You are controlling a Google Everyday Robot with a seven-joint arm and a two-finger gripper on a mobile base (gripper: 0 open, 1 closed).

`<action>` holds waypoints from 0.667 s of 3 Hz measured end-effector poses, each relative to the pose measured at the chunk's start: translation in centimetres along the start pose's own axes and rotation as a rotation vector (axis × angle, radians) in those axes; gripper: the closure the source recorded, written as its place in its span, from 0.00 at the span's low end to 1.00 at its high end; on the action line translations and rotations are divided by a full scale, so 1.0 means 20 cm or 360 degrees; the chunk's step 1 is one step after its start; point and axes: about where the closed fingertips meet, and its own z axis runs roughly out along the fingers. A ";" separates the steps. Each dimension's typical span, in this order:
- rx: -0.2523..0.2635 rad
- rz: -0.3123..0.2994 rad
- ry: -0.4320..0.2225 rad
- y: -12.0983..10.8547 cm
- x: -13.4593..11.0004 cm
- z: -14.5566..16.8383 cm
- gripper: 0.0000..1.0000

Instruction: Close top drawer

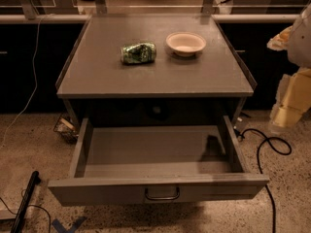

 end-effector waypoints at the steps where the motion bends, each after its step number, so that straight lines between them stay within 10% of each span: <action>1: 0.0000 0.0000 0.0000 0.00 0.00 0.00 0.00; 2: 0.0032 0.0066 -0.0073 0.02 0.01 0.01 0.00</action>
Offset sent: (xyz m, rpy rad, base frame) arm -0.0119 -0.0045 -0.0136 0.1523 -0.0573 -0.0965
